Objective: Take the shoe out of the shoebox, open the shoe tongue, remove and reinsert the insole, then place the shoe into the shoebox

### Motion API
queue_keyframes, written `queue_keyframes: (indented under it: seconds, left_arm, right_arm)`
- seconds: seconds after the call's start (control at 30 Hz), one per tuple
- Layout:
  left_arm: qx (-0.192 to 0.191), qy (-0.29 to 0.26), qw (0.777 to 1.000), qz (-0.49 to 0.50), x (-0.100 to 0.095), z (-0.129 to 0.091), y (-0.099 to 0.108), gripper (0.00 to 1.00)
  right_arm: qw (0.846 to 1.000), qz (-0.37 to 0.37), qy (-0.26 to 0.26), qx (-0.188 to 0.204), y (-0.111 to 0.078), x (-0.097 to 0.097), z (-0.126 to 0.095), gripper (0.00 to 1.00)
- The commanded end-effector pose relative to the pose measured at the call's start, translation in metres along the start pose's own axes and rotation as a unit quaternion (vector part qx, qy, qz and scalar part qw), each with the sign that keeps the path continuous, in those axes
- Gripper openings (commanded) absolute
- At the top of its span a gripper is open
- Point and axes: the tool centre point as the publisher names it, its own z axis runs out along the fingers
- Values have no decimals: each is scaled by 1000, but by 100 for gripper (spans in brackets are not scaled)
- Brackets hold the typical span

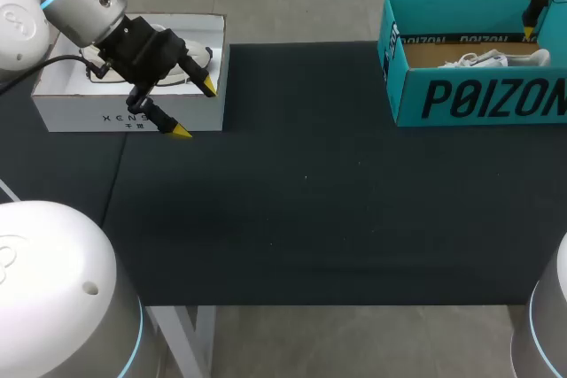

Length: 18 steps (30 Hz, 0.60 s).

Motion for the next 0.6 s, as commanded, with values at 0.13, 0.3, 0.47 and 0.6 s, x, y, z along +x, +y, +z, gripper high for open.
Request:
queue_keyframes:
  seconds: [0.13, 0.3, 0.47, 0.6]
  left_arm:
    - [-116, 73, 983, 123, -17, -46, 28, 100]
    - [-123, 147, 950, 247, -15, -69, 63, 100]
    - [-104, 184, 928, 307, -13, -91, 113, 100]
    - [-101, 199, 911, 346, -16, -109, 153, 100]
  right_arm:
    - [1000, 0, 0, 0, 1, 0, 1, 100]
    - [1000, 0, 0, 0, 1, 0, 1, 100]
    - [1000, 0, 0, 0, 1, 0, 1, 100]
    - [1000, 0, 0, 0, 1, 0, 1, 100]
